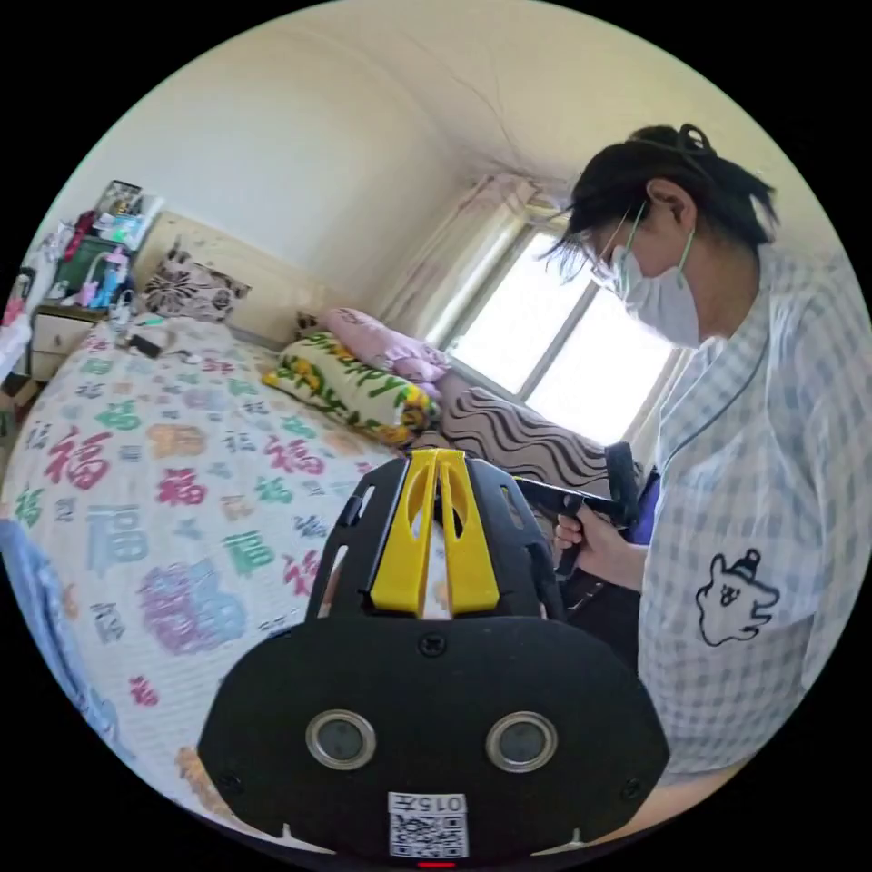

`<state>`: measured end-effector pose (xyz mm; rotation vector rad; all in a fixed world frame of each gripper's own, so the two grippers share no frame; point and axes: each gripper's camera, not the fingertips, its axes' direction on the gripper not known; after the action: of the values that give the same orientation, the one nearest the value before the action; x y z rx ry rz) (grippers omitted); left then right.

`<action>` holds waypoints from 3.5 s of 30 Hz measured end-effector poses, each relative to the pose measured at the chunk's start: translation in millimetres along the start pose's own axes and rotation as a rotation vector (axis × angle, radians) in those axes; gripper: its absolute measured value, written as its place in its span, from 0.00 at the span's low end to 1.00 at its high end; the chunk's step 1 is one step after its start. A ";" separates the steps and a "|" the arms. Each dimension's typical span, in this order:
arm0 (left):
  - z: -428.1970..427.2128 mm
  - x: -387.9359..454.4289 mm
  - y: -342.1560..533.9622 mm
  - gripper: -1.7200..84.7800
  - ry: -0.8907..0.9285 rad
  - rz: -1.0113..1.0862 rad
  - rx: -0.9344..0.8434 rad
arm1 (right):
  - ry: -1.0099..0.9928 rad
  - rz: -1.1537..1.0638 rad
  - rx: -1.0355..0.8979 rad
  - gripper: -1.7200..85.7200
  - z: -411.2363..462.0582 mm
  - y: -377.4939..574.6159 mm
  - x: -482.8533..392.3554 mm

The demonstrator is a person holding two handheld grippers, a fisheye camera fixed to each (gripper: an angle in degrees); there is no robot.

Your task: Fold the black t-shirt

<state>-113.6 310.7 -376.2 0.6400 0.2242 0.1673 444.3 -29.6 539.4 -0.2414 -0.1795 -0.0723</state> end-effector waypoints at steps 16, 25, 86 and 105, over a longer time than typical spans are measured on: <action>498.5 84.5 78.9 0.09 0.324 -0.093 -0.323 | 0.428 0.449 -0.624 0.14 58.0 218.7 396.2; 653.0 77.6 173.8 0.10 0.331 -0.313 -0.594 | 0.204 0.626 -0.708 0.01 85.3 304.9 488.2; 345.5 -143.6 217.7 0.11 -0.461 -0.792 -0.758 | -0.851 0.760 -1.011 0.01 262.9 284.5 220.9; 281.0 -278.1 -45.4 0.01 -0.220 -0.842 -0.075 | -0.809 0.679 -0.831 0.01 317.5 176.9 254.0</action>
<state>-304.9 52.4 -141.7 0.4415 0.2564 -0.6977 656.7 206.6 848.9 -1.1470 -0.8644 0.6519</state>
